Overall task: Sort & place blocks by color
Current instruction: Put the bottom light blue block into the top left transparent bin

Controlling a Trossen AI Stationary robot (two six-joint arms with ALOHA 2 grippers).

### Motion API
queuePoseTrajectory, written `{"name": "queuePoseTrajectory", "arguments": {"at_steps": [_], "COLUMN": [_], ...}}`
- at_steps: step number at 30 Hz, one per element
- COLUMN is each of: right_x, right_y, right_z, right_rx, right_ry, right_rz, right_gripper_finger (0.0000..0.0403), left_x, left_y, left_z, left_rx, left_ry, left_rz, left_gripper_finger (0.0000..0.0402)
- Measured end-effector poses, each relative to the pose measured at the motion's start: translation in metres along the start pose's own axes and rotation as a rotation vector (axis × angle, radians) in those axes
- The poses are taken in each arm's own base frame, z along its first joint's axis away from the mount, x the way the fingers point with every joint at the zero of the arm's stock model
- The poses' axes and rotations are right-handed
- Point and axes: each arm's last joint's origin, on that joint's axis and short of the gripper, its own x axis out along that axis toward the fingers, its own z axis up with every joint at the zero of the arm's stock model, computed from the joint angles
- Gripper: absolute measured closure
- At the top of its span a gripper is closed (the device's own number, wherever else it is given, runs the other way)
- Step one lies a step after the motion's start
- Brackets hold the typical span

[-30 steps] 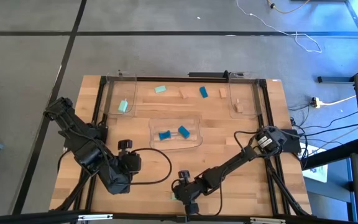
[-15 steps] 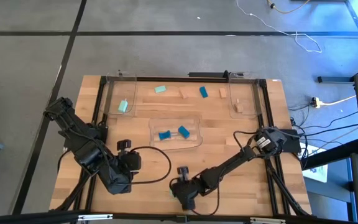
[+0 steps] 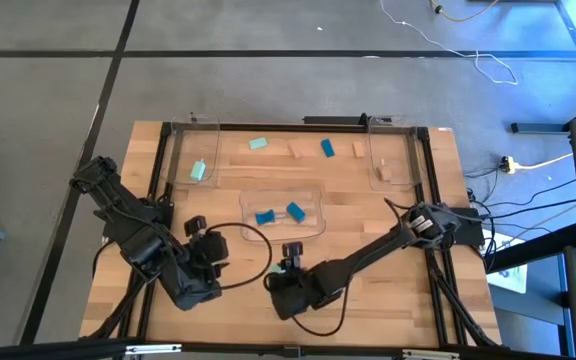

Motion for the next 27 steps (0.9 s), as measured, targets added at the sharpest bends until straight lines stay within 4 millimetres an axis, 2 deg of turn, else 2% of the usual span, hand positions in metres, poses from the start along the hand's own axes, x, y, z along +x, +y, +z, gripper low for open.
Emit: {"name": "queuePoseTrajectory", "arguments": {"at_steps": [7,14,21,27], "right_x": [-0.023,-0.059,-0.086,-0.085], "right_y": [-0.024,-0.050,-0.071,-0.079], "right_z": [0.016,0.033,0.048,0.053], "right_rx": [-0.017,-0.006,0.026,0.060], "right_ry": [0.028,0.008,-0.077,-0.101], "right_rz": [-0.039,-0.100,-0.083,-0.010], "right_gripper_finger": [0.0272,0.0272,0.0272,0.0272], "left_x": [-0.009,-0.016,0.002,0.022], "left_y": [0.002,0.004,0.006,0.005], "left_z": [-0.012,-0.026,-0.040,-0.046], "left_rx": [0.110,0.224,0.294,0.443], "left_ry": [-0.073,-0.179,-0.174,-0.155], "left_rz": [0.108,0.212,0.287,0.313], "left_gripper_finger": [0.0246,0.0246,0.0246,0.0246]}}
